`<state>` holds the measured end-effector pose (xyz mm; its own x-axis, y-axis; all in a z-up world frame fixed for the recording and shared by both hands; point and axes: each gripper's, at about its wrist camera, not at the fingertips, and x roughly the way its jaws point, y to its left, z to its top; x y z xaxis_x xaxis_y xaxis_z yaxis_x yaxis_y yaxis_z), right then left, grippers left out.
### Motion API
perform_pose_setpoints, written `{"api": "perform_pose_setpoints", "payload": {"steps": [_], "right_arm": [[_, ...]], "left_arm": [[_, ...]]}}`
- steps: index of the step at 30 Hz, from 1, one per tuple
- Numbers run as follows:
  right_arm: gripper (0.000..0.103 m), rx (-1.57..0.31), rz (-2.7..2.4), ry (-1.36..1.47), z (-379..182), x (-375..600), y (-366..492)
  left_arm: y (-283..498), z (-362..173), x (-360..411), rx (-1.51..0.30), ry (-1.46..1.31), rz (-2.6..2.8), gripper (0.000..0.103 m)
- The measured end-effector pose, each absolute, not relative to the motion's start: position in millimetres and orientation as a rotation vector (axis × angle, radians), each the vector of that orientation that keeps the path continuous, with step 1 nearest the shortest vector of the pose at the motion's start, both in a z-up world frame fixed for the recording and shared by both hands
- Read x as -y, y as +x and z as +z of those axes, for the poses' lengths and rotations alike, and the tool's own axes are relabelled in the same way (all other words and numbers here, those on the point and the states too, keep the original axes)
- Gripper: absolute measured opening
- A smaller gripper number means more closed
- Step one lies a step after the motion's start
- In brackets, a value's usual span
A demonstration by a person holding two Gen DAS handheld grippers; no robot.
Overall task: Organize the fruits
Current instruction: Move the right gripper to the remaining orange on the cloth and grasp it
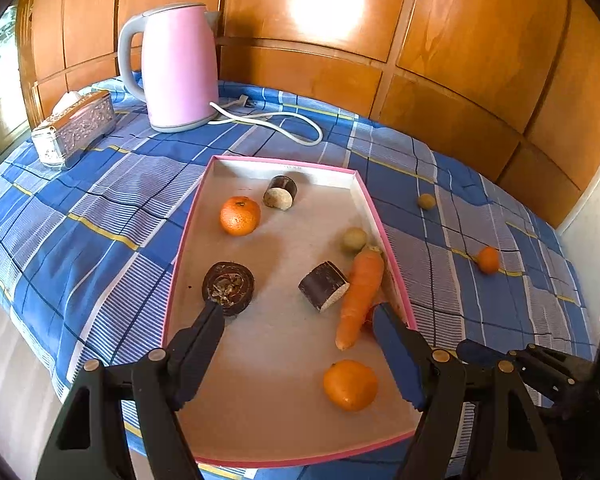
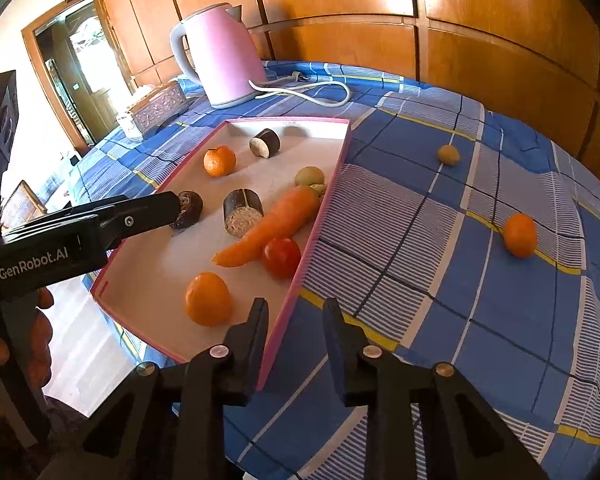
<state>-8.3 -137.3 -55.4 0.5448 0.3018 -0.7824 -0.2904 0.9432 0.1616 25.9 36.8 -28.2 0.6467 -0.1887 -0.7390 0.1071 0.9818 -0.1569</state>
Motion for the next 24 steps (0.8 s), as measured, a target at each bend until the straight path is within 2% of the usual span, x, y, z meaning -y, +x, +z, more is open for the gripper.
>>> {"api": "perform_pose_setpoints", "payload": {"steps": [24], "right_arm": [[0.031,-0.985,0.053,0.227,-77,230,9]], "left_arm": [[32,-33,25,-0.876,0.035,-0.313,0.077]]}}
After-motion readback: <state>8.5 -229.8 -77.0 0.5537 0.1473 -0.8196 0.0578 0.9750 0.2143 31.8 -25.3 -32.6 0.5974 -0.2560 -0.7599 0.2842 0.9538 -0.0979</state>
